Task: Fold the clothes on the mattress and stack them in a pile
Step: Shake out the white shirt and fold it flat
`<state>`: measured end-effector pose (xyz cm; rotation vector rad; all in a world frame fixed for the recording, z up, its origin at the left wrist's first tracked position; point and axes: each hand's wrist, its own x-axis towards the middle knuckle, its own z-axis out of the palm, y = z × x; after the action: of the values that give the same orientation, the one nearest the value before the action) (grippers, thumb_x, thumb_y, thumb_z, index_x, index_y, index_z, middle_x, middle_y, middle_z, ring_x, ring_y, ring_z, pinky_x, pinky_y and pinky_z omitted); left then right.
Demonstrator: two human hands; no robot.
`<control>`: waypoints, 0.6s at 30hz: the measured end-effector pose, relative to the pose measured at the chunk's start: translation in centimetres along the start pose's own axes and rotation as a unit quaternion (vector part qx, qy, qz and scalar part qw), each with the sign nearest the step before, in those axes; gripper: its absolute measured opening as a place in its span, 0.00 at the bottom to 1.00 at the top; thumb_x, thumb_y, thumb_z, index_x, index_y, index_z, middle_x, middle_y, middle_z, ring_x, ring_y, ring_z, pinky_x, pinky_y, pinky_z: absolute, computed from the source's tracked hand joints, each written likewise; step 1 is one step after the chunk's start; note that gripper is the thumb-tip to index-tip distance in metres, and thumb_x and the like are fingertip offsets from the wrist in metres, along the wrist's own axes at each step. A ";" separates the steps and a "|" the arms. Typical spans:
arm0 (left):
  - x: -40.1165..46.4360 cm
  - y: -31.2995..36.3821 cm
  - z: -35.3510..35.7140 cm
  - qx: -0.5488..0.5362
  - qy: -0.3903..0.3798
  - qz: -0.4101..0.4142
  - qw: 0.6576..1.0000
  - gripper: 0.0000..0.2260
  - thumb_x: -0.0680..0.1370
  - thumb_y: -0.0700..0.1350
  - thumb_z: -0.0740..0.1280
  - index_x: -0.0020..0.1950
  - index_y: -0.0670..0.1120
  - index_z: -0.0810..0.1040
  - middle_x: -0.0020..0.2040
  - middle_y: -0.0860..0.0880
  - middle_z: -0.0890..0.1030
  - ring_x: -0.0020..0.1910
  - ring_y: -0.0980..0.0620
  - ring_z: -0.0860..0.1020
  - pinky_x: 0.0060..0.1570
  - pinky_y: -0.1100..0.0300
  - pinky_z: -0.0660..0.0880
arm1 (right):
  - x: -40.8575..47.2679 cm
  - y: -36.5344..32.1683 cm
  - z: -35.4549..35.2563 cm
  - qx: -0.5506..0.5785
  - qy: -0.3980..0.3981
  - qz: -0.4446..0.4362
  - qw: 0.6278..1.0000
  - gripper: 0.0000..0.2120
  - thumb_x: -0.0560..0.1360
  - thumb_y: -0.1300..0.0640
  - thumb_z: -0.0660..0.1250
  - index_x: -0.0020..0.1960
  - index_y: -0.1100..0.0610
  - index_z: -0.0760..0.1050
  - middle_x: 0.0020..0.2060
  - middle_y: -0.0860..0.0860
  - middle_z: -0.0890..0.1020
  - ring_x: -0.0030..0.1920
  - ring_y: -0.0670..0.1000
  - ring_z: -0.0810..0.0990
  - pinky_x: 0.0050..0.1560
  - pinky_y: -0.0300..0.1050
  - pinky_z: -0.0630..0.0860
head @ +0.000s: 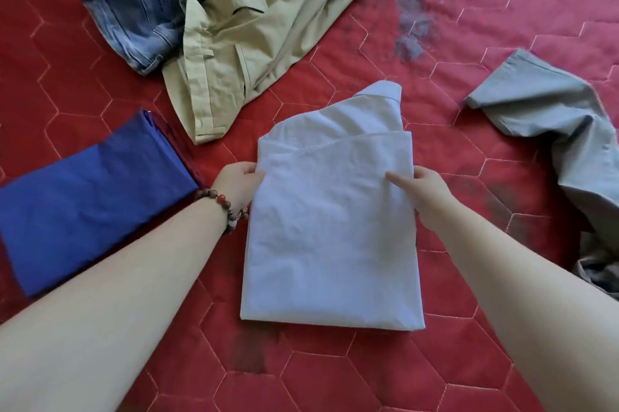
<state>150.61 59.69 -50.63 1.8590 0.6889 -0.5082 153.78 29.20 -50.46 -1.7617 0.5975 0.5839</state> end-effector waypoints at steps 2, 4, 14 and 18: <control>1.2 0.0 0.2 0.089 0.023 0.014 0.996 0.13 0.78 0.48 0.64 0.46 0.39 0.82 0.42 0.43 0.83 0.39 0.49 0.76 0.41 0.56 0.71 | 1.3 -0.2 0.4 0.010 0.020 0.007 1.000 0.05 0.71 0.58 0.73 0.46 0.57 0.81 0.44 0.56 0.85 0.40 0.54 0.84 0.43 0.51 0.82; 1.7 0.0 0.2 0.080 0.042 0.031 0.995 0.13 0.78 0.46 0.64 0.46 0.37 0.81 0.39 0.46 0.79 0.38 0.51 0.73 0.41 0.55 0.71 | 1.9 -0.4 0.6 0.012 0.043 -0.023 0.999 0.03 0.71 0.59 0.73 0.42 0.53 0.81 0.41 0.53 0.85 0.42 0.56 0.84 0.46 0.54 0.82; 6.8 4.3 -0.5 -0.104 0.091 0.079 0.987 0.06 0.77 0.46 0.69 0.42 0.46 0.81 0.34 0.54 0.82 0.32 0.60 0.78 0.34 0.68 0.74 | 6.5 -5.8 0.2 0.042 0.075 -0.120 0.989 0.03 0.72 0.59 0.72 0.42 0.52 0.82 0.40 0.50 0.86 0.40 0.51 0.83 0.44 0.50 0.82; 9.5 4.0 0.3 -0.021 0.105 0.053 0.993 0.05 0.76 0.45 0.69 0.43 0.45 0.81 0.36 0.52 0.80 0.37 0.53 0.76 0.41 0.62 0.73 | 8.7 -5.2 0.8 -0.022 0.090 -0.041 0.995 0.02 0.71 0.59 0.73 0.43 0.55 0.82 0.43 0.57 0.85 0.41 0.56 0.82 0.49 0.61 0.81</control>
<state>160.38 60.37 -53.98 1.9145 0.7287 -0.2279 163.67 30.32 -52.63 -1.8838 0.6373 0.3855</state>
